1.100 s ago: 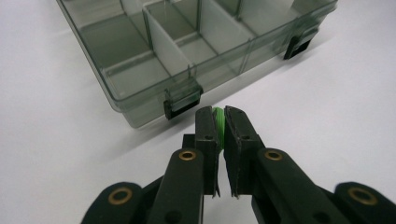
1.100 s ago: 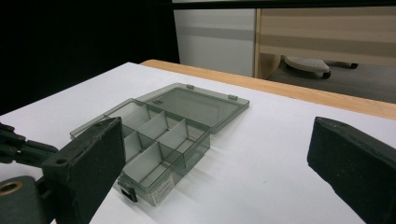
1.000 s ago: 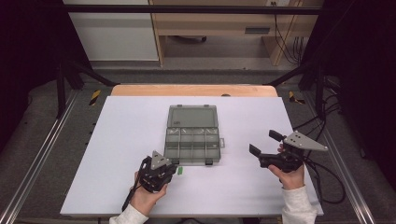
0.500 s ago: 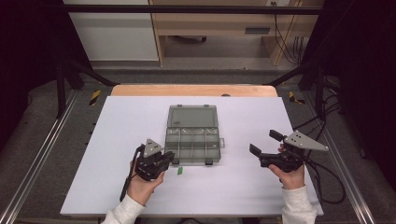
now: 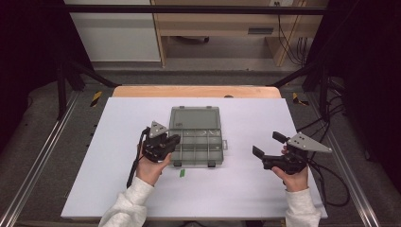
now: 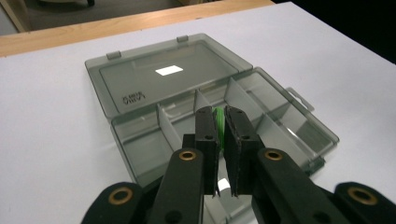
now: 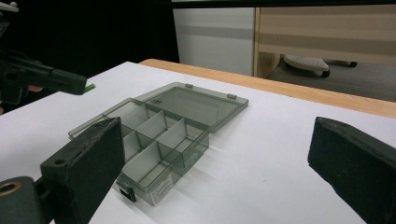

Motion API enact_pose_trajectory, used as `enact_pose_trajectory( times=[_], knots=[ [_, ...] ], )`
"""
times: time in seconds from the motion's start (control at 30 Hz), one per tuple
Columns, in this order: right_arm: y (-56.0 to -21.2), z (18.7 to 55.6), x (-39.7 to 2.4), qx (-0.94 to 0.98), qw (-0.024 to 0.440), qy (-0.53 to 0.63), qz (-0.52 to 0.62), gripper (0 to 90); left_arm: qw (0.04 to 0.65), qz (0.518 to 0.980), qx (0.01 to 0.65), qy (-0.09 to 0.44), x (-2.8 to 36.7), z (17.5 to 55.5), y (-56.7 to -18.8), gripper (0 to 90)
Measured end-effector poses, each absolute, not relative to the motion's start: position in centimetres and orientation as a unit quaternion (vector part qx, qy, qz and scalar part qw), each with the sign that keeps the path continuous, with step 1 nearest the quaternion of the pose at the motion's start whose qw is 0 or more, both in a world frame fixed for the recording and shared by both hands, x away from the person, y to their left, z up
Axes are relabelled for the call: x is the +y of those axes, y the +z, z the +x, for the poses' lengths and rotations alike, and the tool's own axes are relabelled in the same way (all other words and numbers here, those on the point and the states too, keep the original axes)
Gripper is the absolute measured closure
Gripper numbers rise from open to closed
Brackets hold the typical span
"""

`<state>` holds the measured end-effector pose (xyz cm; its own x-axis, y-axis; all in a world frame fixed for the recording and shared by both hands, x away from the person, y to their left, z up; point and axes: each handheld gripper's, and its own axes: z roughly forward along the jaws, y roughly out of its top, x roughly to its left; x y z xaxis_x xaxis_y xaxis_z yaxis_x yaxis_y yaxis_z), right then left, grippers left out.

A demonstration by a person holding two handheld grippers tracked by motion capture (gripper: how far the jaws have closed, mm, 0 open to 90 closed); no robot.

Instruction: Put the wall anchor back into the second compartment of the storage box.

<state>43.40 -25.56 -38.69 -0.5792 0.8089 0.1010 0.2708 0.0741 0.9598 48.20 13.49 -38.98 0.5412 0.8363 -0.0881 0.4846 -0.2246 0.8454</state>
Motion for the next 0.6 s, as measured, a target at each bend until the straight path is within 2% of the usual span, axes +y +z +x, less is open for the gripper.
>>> enact_pose_trajectory(
  times=[0.27, 0.6],
  knots=[
    [-38.7, 43.5, -25.6, 0.692, 0.242, 0.558, 0.389, 4.2, 0.427, 0.767, 0.433, 0.205, 12.4, 50.4, -39.5, 83.7],
    [-38.7, 43.5, -25.6, 0.692, 0.241, 0.558, 0.389, 4.1, 0.403, 0.778, 0.439, 0.199, 11.1, 52.9, -42.3, 83.7]
  ],
)
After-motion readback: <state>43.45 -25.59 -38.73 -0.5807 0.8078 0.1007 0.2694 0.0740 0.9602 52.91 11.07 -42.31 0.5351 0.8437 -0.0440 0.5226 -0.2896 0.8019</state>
